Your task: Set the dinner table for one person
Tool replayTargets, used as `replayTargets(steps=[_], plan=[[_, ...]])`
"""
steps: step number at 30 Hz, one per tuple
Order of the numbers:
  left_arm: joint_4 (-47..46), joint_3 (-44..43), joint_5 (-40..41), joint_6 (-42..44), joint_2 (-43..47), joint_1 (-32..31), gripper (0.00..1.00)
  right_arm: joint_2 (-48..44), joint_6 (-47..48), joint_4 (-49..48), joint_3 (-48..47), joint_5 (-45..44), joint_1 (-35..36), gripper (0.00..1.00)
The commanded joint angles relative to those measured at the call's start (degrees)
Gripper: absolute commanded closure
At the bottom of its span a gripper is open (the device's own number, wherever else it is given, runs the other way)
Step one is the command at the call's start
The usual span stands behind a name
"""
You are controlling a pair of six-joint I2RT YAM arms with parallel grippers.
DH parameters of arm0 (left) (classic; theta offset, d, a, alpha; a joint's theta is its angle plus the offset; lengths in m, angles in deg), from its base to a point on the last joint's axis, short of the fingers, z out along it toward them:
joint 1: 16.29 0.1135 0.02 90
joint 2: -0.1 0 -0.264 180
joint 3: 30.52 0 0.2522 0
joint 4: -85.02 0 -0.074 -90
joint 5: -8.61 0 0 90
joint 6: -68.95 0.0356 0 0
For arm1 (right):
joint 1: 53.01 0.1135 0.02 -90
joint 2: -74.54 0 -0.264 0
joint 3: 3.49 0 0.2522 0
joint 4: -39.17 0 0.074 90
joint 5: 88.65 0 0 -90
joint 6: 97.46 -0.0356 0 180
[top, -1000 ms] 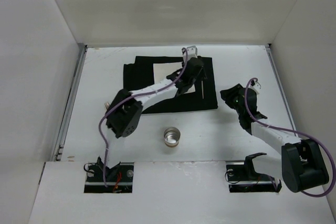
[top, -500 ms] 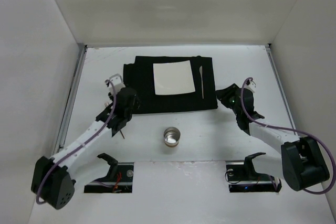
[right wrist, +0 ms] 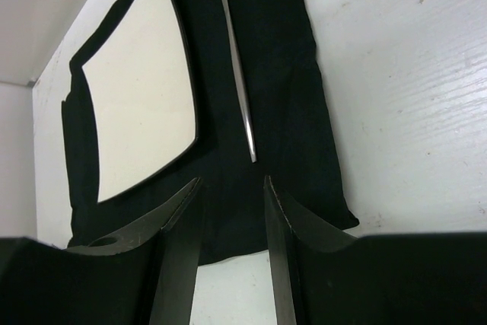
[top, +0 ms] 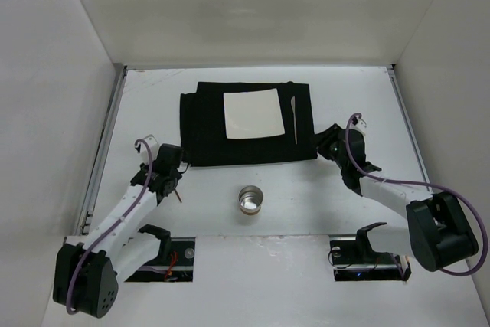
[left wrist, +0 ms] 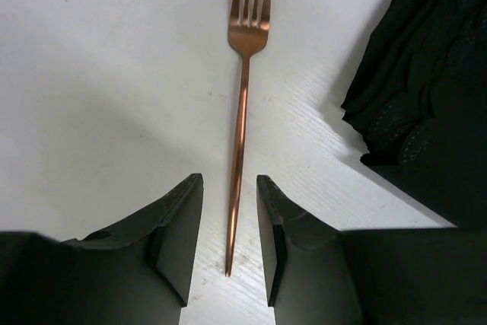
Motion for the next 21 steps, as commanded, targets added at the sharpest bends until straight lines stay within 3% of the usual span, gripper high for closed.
replayTargets(steps=[1,12,16,21], plan=[[-0.48,-0.3,-3.1,-0.16,-3.94,0.64,0.68,0.32,1.07,-3.42,-2.36,0.74,0.76,0.57],[-12.96,3.74,-6.96,-0.86,-15.46,4.59,0.71,-1.35,1.77,-2.98,-2.37,0.75,0.94,0.57],[-14.72,4.53,-7.85,-0.51,-16.7,5.39,0.88,-0.73,1.33,-2.98,-2.37,1.97,0.94,0.57],[-13.07,5.5,-6.98,-0.08,-7.24,5.66,0.96,-1.0,1.24,-3.07,-2.01,1.62,0.5,0.57]])
